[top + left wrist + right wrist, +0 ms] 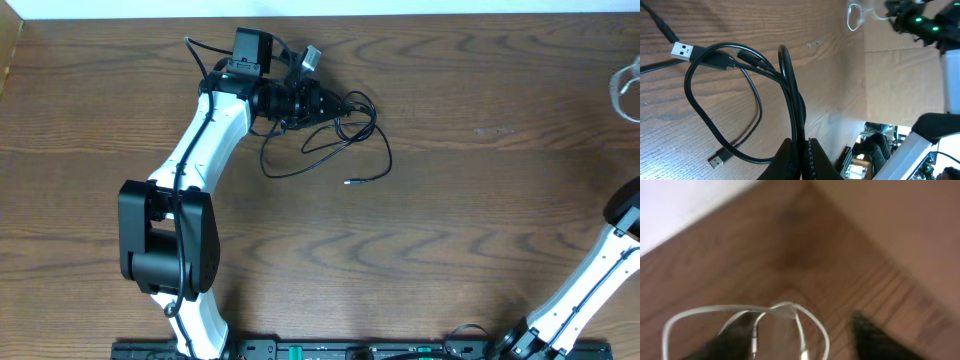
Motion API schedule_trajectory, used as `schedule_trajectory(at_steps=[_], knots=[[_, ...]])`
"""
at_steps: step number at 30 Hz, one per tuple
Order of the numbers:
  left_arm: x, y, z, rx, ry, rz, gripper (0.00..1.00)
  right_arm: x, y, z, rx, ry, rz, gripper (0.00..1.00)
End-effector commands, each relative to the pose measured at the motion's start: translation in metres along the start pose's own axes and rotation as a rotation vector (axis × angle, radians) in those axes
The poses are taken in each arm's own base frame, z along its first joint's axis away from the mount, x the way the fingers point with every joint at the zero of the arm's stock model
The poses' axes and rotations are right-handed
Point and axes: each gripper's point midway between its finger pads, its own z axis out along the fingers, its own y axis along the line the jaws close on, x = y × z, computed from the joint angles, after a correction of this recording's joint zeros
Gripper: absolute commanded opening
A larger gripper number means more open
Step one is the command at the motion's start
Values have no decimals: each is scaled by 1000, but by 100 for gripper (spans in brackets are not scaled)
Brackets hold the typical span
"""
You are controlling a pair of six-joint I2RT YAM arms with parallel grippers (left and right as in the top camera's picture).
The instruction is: Untangle cables
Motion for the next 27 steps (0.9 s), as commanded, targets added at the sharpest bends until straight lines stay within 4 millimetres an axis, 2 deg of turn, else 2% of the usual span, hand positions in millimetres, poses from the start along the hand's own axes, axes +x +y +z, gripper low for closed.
schedule_trajectory(at_steps=[1, 2, 10, 12, 16, 21, 24, 27], knots=[[-2, -1, -2, -4, -8, 24, 8, 0, -4, -3, 13, 7, 1, 95], [-2, -1, -2, -4, -8, 24, 7, 2, -4, -4, 15, 18, 1, 99], [-1, -3, 0, -2, -2, 27, 8, 25, -7, -17, 32, 130, 41, 99], [0, -4, 1, -2, -1, 28, 8, 26, -2, -24, 8, 144, 41, 99], [-3, 3, 2, -42, -14, 42, 8, 5, 44, -57, -228, 104, 21, 99], [-9, 14, 1, -109, -44, 53, 8, -14, 110, -115, -580, 69, 1, 99], [-9, 13, 1, -109, -40, 129, 8, -15, 153, -149, -832, 72, -23, 99], [-10, 12, 2, -106, -43, 166, 7, -8, 187, -178, -1033, 107, -38, 99]])
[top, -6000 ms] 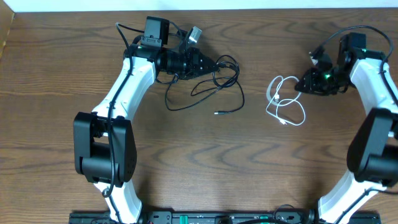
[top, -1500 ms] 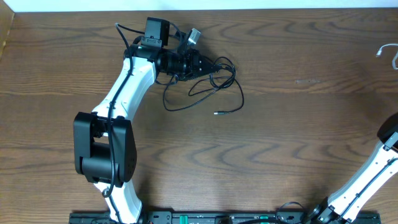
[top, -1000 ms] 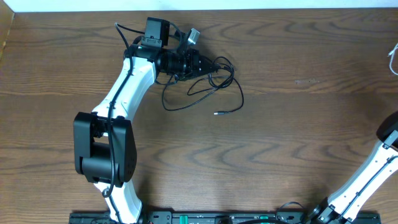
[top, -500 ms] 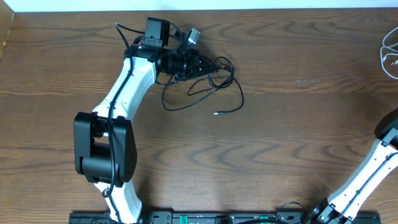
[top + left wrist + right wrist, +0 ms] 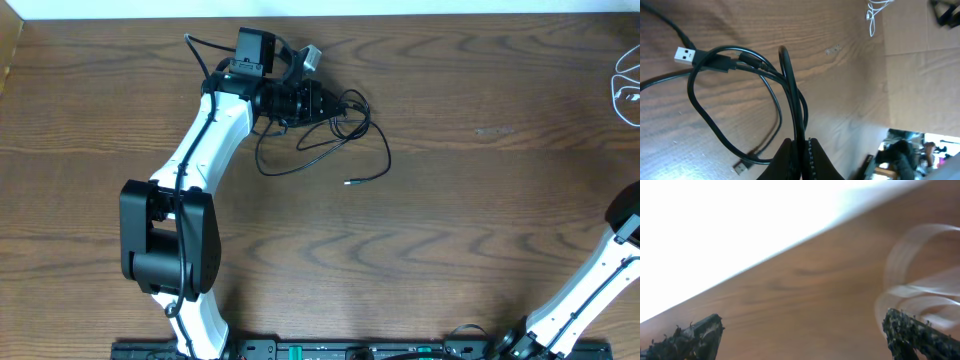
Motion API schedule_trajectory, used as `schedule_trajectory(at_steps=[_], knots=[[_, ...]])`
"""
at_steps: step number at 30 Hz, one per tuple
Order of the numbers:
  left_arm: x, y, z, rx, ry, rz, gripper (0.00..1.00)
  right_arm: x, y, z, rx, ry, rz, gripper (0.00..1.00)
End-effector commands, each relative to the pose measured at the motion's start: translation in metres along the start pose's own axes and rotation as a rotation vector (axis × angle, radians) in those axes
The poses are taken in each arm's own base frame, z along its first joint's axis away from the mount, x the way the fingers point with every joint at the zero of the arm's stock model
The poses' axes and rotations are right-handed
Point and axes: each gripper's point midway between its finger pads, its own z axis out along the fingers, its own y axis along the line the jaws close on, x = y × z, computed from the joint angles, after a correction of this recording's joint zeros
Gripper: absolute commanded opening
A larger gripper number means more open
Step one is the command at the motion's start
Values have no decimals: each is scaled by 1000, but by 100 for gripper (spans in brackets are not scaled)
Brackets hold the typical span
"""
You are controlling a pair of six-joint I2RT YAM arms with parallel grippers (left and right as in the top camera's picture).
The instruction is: Untangle cables
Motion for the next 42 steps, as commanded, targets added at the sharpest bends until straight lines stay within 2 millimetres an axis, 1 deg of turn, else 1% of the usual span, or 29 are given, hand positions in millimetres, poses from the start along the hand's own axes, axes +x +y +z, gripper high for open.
schedule_trajectory(at_steps=[1, 4, 5, 9, 11, 13, 16, 19, 20, 21, 23, 26, 30, 32, 33, 36, 37, 39, 40, 42], knots=[[-4, -3, -1, -3, -15, 96, 8, 15, 99, -5, -414, 73, -33, 99], [-7, -19, -1, 81, -20, 129, 8, 32, 124, 2, -464, 139, -14, 99], [-9, -29, -3, 136, -25, 156, 7, 40, 137, 6, -487, 168, -15, 99], [-14, -62, -10, 314, -37, 254, 8, 68, 177, 18, -544, 256, -44, 99], [-15, -81, -18, 417, -36, 301, 7, 86, 201, 24, -571, 313, -60, 99], [-14, -95, -24, 496, -28, 340, 7, 101, 219, 28, -594, 354, -78, 99], [-12, -111, -34, 593, -10, 383, 7, 122, 245, 29, -648, 409, -117, 99], [-9, -124, -44, 670, 9, 431, 7, 146, 265, 28, -686, 457, -189, 99], [-9, -128, -47, 688, 16, 439, 8, 159, 274, 27, -710, 481, -239, 97], [-10, -129, -48, 689, 15, 440, 7, 166, 278, 25, -724, 495, -268, 95], [-11, -130, -48, 690, 10, 452, 7, 178, 284, 22, -745, 520, -306, 96], [-12, -132, -49, 691, -1, 478, 8, 189, 286, 15, -754, 557, -308, 96], [-14, -131, -49, 685, -8, 482, 7, 194, 281, 7, -755, 588, -297, 97], [-15, -130, -47, 673, -14, 473, 7, 193, 279, 4, -750, 589, -289, 99], [-18, -127, -44, 651, -24, 455, 7, 192, 279, 4, -749, 587, -290, 99], [-25, -110, -29, 536, -47, 340, 7, 194, 275, 6, -708, 612, -252, 99], [-26, -103, -23, 491, -53, 300, 8, 196, 272, 8, -670, 631, -238, 99], [-27, -84, -9, 369, -65, 210, 7, 204, 262, 15, -570, 674, -234, 99], [-28, -71, -2, 292, -73, 161, 8, 208, 258, 18, -522, 694, -231, 99], [-27, -49, 8, 158, -83, 90, 7, 217, 254, 23, -433, 733, -228, 99]])
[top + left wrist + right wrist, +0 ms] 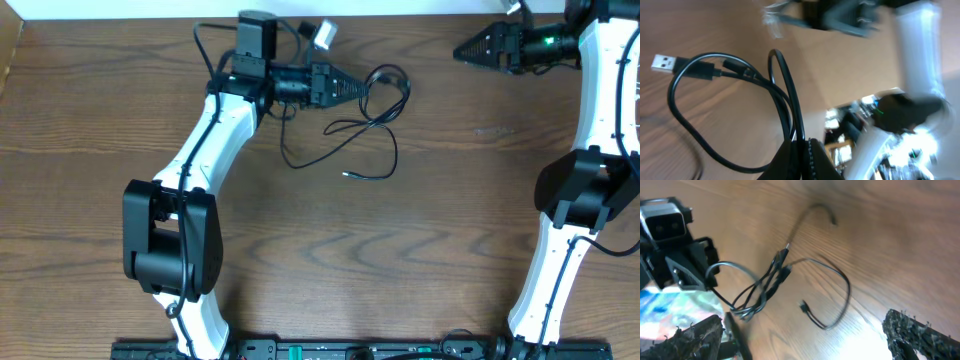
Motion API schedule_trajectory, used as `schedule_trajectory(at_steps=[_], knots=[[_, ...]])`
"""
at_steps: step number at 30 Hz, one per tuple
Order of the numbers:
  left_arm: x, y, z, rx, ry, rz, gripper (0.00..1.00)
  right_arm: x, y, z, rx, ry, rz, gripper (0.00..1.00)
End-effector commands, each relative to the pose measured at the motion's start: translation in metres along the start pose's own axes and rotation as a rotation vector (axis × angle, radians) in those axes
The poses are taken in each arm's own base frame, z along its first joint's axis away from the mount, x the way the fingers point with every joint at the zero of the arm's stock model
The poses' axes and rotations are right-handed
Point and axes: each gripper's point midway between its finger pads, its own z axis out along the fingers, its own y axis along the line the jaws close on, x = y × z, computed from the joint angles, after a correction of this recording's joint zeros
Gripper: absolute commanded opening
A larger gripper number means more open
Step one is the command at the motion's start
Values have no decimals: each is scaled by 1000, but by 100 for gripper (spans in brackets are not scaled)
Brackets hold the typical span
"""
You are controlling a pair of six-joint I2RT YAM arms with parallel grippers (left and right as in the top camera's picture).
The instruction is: Untangle cables
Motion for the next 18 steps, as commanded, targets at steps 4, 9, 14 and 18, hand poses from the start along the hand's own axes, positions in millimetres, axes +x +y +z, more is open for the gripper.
schedule_trajectory(at_steps=[4, 9, 14, 18], knots=[[-1, 67, 2, -447, -98, -103, 7, 12, -9, 33, 248, 113, 108, 99], [-5, 82, 1, -578, -157, -142, 8, 12, 0, 63, 338, 139, 126, 99], [-10, 91, -12, -704, -209, -128, 7, 22, 11, 92, 390, 188, 110, 96], [-22, 79, -30, -770, -273, -86, 8, 31, 15, 121, 384, 225, 93, 85]])
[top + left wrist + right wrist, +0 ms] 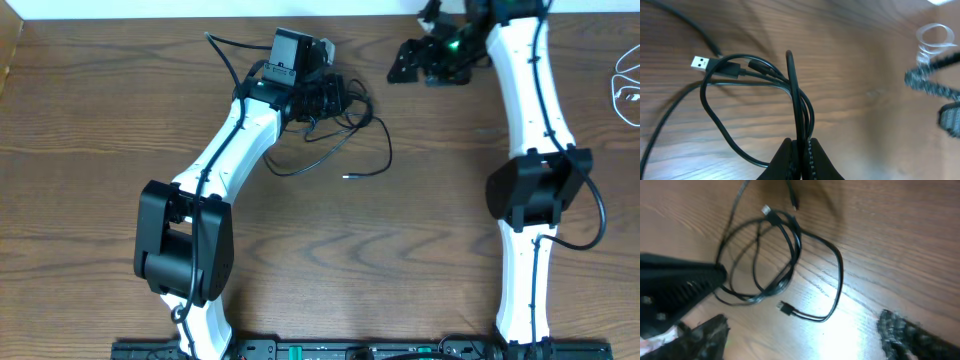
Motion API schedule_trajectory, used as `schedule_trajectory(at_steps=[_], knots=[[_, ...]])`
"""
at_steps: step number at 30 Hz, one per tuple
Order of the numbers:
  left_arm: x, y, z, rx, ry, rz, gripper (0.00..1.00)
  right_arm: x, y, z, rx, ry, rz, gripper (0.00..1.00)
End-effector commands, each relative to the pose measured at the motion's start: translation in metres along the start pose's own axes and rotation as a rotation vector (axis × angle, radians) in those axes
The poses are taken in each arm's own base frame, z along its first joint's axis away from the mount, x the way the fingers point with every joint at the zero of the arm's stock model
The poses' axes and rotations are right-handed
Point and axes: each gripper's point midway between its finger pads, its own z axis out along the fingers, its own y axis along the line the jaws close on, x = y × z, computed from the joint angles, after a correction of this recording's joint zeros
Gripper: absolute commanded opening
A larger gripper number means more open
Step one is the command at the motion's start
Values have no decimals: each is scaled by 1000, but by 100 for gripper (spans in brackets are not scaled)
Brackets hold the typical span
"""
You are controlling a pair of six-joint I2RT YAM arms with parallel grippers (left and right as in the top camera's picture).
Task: Untangle cables
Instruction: 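Grasp a black cable near the left gripper with the right gripper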
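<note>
A tangle of black cable (345,125) lies at the back of the table, left of centre. My left gripper (338,100) is shut on several of its loops, which rise from between the fingers (801,146). A USB plug (700,63) sticks out on the left of the bundle. My right gripper (402,62) hangs open just right of the tangle, nothing between its fingers (702,330). From the right wrist view the black loops (790,250) lie spread below, and one thin end (787,309) trails toward me. A white cable (625,88) rests at the far right edge.
The wooden table (420,250) ends at a white strip along the back (150,10). The left arm (215,170) crosses the left half. The right arm (535,110) reaches along the right side to the back edge.
My right gripper has moved left along the back edge and now sits close beside the tangle. The left wrist has turned, and the held bundle sits slightly lower and further left.
My right gripper was at the far right edge over the white cable, then open and clear of it with the cable lying there. Later it was at the back of the table facing the black tangle, now beside it. The left gripper stayed shut on the black loops throughout.
</note>
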Motion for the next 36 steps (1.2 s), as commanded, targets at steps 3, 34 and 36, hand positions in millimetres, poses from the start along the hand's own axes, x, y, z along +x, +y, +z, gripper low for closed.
schedule_trajectory(at_steps=[3, 34, 36], knots=[[-31, -14, -42, -74, -163, 72, 7, 8, 9, 33, 27, 41, 30, 66], [-6, -24, -34, -207, -151, 148, 8, 5, 42, 68, 58, 25, -6, 14], [-5, -24, -34, -209, -149, 147, 7, 7, 42, 73, 58, 29, -1, 13]])
